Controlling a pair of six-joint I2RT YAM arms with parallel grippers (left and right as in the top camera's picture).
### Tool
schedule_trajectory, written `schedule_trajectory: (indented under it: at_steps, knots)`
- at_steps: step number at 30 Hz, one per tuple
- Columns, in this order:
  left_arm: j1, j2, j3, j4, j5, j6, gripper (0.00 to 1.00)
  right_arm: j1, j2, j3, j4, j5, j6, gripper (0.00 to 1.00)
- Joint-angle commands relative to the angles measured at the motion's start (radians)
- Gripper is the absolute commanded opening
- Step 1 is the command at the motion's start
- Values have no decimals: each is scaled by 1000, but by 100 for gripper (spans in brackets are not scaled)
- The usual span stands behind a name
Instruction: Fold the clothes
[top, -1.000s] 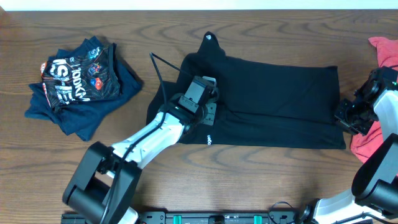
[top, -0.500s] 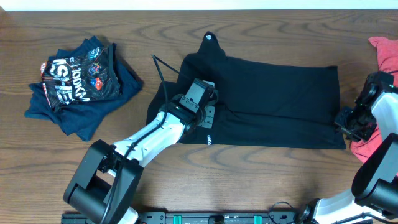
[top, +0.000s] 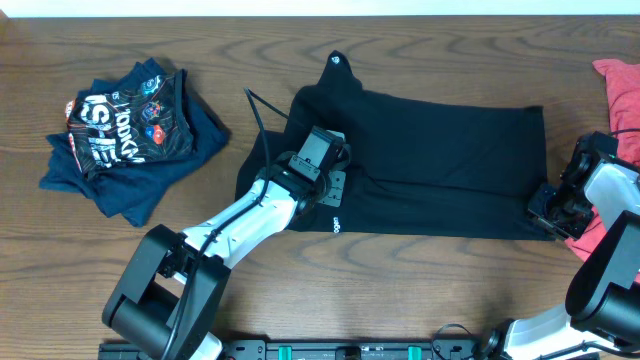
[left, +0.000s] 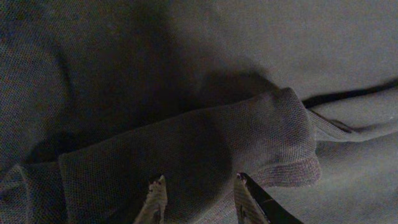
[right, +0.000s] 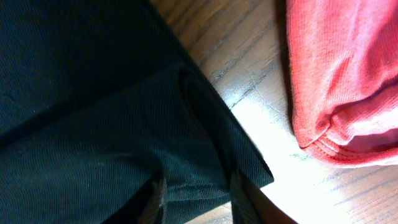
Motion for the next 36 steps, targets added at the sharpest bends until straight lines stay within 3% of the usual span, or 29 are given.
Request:
schedule_trajectory:
  at_steps: [1,6,14,20,29,32,36]
  knots:
    - [5,-1,8,-3,-14,1,38,9,-17,-6,2,12,17,28]
    - [5,-1,8,-3,-14,1,38,9,-17,-6,3,12,17,1]
    - [5,-1,8,-3,-14,1,38,9,-21,-2,42,-68,16,1]
    - [5,-1,8,-3,-14,1,38,9,-24,107,68,-184,17,1]
    - [5,-1,8,-3,-15,1,38,10,-24,160,230,-194,24,4]
    - [5,-1,8,-5,-15,2,38,9,-24,160,216,-194,23,11]
    - [13,-5,9,-5,-20,10,39,9,-24,160,159,-195,23,12]
